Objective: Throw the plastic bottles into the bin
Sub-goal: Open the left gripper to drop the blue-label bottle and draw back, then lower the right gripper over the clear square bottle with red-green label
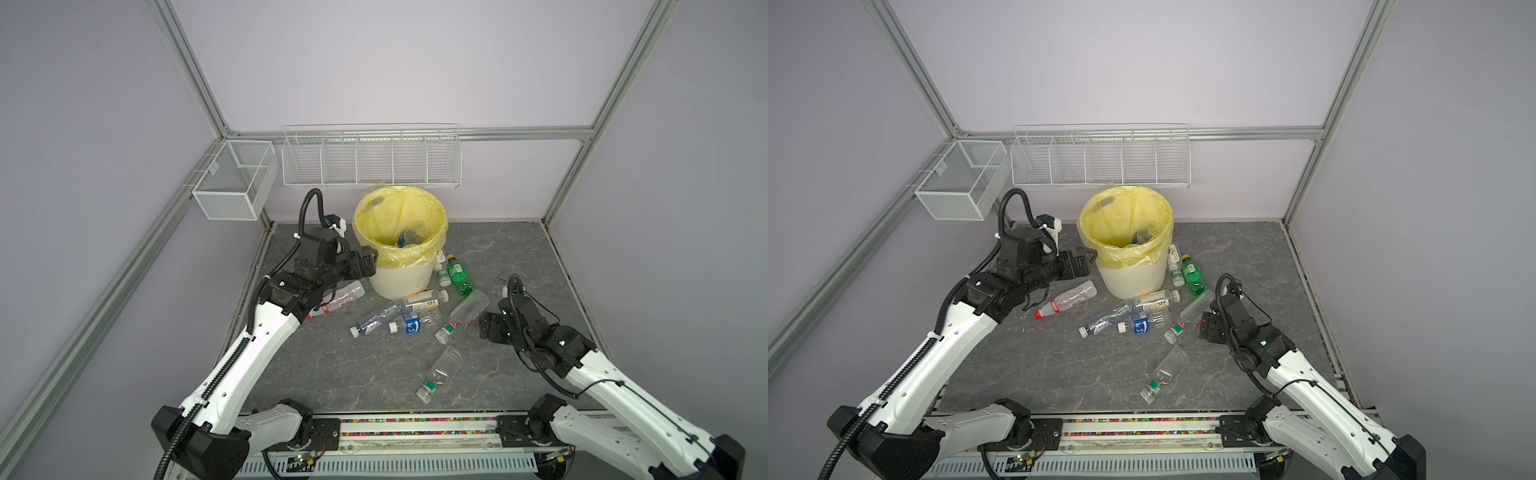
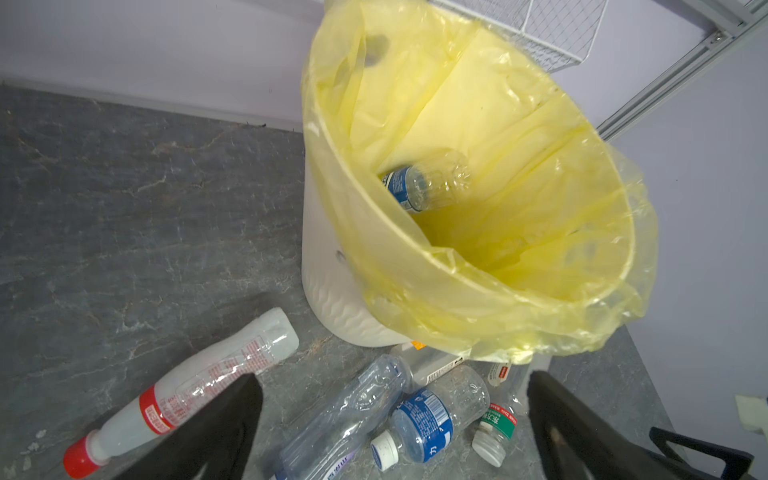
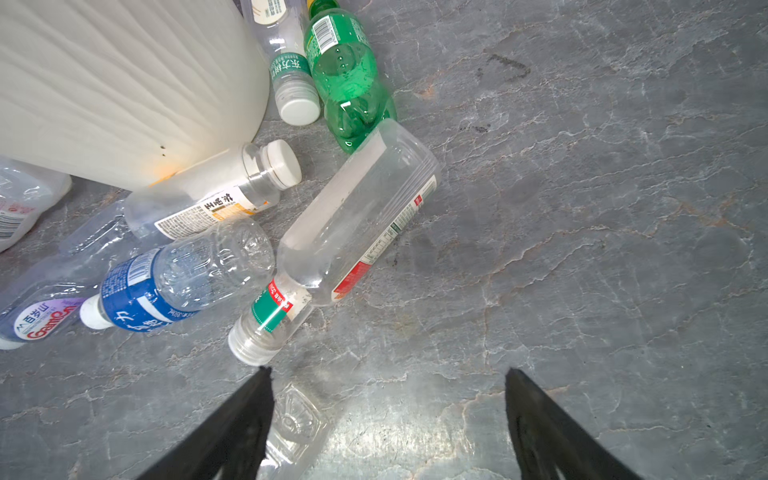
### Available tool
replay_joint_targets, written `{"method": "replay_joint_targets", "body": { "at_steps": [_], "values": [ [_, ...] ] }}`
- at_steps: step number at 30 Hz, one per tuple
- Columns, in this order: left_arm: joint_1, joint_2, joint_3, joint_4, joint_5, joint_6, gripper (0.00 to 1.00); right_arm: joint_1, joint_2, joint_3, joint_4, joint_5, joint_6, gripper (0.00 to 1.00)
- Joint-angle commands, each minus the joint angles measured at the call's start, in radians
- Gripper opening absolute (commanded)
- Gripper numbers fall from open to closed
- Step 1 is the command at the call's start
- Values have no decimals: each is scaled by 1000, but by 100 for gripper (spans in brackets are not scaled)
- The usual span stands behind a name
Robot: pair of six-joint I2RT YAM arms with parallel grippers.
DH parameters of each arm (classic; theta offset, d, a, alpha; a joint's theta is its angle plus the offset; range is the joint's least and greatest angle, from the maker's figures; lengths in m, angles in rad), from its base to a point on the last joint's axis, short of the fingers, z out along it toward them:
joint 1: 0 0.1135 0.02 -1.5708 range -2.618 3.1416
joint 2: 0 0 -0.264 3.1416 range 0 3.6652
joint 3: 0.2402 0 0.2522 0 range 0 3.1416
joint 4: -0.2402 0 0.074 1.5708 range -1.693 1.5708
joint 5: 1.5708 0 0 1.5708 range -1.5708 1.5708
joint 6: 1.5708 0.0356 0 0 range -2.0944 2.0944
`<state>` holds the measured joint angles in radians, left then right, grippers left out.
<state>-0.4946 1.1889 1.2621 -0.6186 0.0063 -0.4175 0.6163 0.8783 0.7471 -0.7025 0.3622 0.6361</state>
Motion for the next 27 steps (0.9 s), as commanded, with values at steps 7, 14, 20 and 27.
{"method": "replay_joint_targets", "body": {
  "at_steps": [7, 14, 20, 27],
  "values": [
    [5, -80, -143, 79, 34, -67, 99, -7, 60, 26, 15, -10, 30, 88],
    [5, -103, -231, 89, 44, -85, 99, -6, 163, 40, 54, -38, 44, 88],
    [5, -135, -296, 109, 27, -94, 99, -7, 262, 85, 90, -43, 44, 88],
    [5, -159, -353, 127, 17, -109, 100, -8, 404, 155, 113, -31, 97, 88]
  ]
}}
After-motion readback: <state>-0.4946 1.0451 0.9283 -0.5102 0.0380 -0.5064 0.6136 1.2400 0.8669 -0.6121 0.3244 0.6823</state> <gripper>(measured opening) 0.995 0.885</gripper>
